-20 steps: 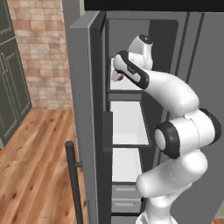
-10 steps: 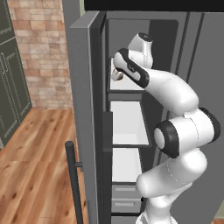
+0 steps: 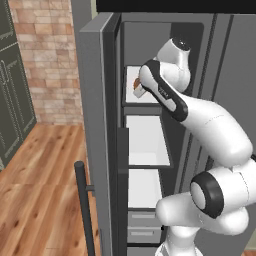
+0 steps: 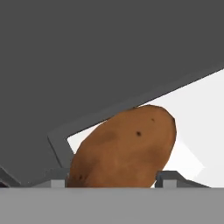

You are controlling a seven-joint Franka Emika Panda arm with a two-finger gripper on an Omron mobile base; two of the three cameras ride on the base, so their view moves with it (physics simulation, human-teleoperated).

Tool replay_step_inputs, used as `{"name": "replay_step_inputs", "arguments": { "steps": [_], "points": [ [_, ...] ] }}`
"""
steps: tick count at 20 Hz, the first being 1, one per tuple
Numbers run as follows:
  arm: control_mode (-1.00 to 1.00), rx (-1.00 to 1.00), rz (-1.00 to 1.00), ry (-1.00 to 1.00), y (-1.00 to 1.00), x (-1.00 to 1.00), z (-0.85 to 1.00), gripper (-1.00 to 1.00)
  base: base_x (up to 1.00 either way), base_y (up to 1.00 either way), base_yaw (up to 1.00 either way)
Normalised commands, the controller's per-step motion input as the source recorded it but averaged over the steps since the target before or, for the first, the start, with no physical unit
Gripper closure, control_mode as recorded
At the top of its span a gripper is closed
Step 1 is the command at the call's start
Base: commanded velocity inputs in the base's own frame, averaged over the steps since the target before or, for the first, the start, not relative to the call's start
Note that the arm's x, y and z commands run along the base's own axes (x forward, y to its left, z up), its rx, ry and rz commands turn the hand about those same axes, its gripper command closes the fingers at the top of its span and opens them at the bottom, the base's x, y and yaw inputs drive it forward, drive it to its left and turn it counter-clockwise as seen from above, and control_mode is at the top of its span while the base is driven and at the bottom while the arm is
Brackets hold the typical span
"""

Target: Take the tomato and potato out of the freezer and place them in the tupperware container on the counter. Then put the tupperware containing the vegetables back in the freezer.

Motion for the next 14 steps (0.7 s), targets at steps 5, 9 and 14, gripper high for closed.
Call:
{"name": "replay_step_inputs", "arguments": {
  "steps": [5,9,14],
  "points": [
    [-1.0,0.0,0.0,-0.12,0.0,-1.0,0.25,1.0,0.0,0.0,0.0],
    [-1.0,0.01,-0.01,-0.03,-0.01,-1.0,0.53,1.0,0.0,0.0,0.0],
    [-1.0,0.03,-0.07,0.17,-0.16,-1.0,0.71,1.0,0.0,0.0,0.0]
  ]
}}
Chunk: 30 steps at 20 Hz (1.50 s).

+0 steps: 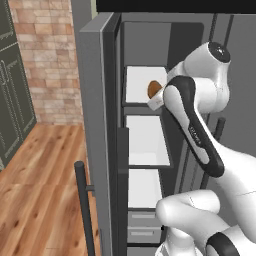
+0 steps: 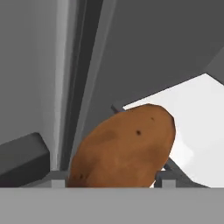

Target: Take the tomato and potato out of the freezer and place them in the tupperware container on the counter. Then put the tupperware containing the vegetables back in the freezer.

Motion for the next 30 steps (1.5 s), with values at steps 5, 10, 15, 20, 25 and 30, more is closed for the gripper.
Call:
{"name": "replay_step_inputs", "arguments": {
  "steps": [5,10,15,20,25,30],
  "points": [
    [-1.0,0.0,-0.15,0.38,-0.3,-1.0,0.19,1.0,0.0,0.0,0.0],
    [-1.0,0.0,-0.21,0.32,-0.2,-1.0,0.0,1.0,0.0,0.0,0.0],
    [-1.0,0.0,-0.23,0.02,-0.05,-0.99,-0.16,1.0,0.0,0.0,0.0],
    [-1.0,0.0,-0.2,0.0,-0.12,-0.54,-0.31,1.0,0.0,0.0,0.0],
    [-1.0,0.01,-0.13,0.05,-0.12,-0.12,-0.15,1.0,0.0,0.0,0.0],
    [-1.0,0.07,-0.04,0.08,-0.15,-0.14,-0.09,1.0,0.0,0.0,0.0]
  ]
}}
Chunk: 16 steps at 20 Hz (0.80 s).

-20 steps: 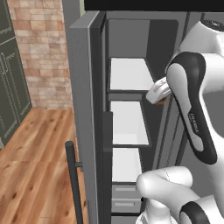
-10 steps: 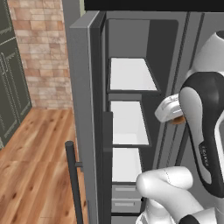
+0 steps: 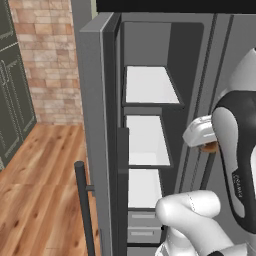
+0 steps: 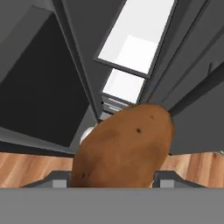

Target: Take the tomato and potato out of the freezer and place them in the tupperware container on the counter. Then put the tupperware containing the vegetables back in the freezer.

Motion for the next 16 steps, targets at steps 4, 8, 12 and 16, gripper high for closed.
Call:
{"name": "replay_step_inputs", "arguments": {
  "steps": [4,8,12,16],
  "points": [
    [1.0,0.0,0.0,0.0,0.0,0.0,0.0,1.0,-0.75,-0.1,0.02],
    [1.0,0.0,0.0,0.0,0.0,0.0,0.0,1.0,-0.99,-0.62,0.35],
    [1.0,0.0,0.0,0.0,0.0,0.0,0.0,1.0,-0.62,-0.67,0.69],
    [1.0,0.0,0.0,0.0,0.0,0.0,0.0,1.0,-0.51,-0.41,0.78]
  ]
}}
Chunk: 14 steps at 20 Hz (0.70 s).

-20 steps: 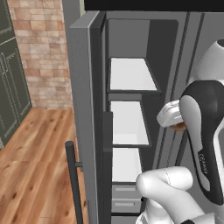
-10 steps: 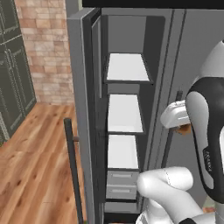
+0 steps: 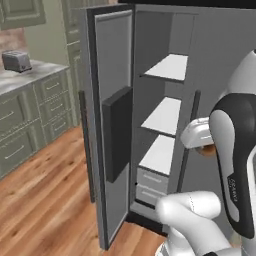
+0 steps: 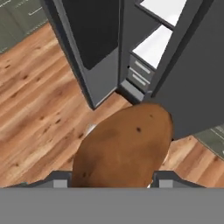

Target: Take the tomato and potato out of the freezer and place them in the tupperware container on the counter. Then put the tupperware containing the vegetables back in the freezer.

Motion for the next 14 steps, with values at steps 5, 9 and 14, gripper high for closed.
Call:
{"name": "replay_step_inputs", "arguments": {
  "steps": [5,9,14],
  "points": [
    [1.0,0.0,0.0,0.0,0.0,0.0,0.0,1.0,-0.54,-0.12,0.79],
    [1.0,0.0,0.0,0.0,0.0,0.0,0.0,1.0,-0.17,0.02,0.79],
    [1.0,0.0,0.0,0.0,0.0,0.0,0.0,1.0,0.06,0.19,0.72]
  ]
}}
